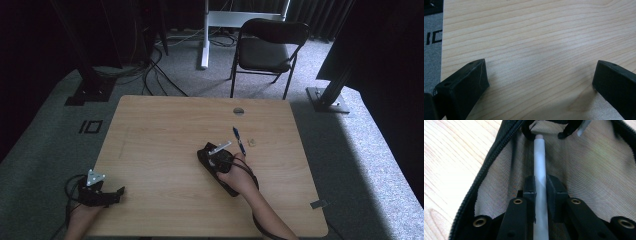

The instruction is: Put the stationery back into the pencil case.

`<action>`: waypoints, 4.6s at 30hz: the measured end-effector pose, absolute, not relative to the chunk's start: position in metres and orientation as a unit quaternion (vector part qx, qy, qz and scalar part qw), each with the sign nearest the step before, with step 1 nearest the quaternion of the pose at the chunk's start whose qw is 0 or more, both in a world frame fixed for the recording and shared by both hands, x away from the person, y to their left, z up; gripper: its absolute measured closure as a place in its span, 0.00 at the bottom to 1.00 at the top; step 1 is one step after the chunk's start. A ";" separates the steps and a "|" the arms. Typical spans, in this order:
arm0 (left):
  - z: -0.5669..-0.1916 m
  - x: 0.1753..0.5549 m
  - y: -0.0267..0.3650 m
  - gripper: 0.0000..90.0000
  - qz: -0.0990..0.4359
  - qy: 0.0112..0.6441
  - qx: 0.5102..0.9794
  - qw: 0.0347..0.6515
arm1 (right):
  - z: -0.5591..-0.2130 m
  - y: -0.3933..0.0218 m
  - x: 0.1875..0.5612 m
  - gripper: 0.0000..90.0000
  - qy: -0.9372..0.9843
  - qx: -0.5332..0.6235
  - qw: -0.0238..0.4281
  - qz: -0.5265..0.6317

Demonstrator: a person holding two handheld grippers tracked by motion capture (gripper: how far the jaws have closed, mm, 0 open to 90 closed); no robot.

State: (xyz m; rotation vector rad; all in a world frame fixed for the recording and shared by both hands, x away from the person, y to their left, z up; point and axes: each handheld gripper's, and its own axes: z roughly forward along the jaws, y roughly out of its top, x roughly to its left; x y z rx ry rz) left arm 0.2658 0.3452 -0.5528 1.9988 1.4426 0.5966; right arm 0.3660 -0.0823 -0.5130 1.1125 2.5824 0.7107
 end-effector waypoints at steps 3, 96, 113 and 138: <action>-0.553 0.266 0.345 0.00 0.225 0.543 0.752 0.298 | -0.513 -0.082 0.366 0.82 0.882 0.384 0.115 0.248; -0.553 0.266 0.345 0.00 0.225 0.543 0.752 0.298 | -0.477 -0.193 0.379 0.65 0.748 0.481 0.220 0.401; -0.553 0.266 0.345 0.00 0.225 0.543 0.752 0.298 | -0.511 -0.210 0.396 0.60 0.732 0.517 0.226 0.383; -0.553 0.266 0.345 0.00 0.224 0.543 0.752 0.298 | -0.536 -0.223 0.425 0.59 0.716 0.548 0.218 0.373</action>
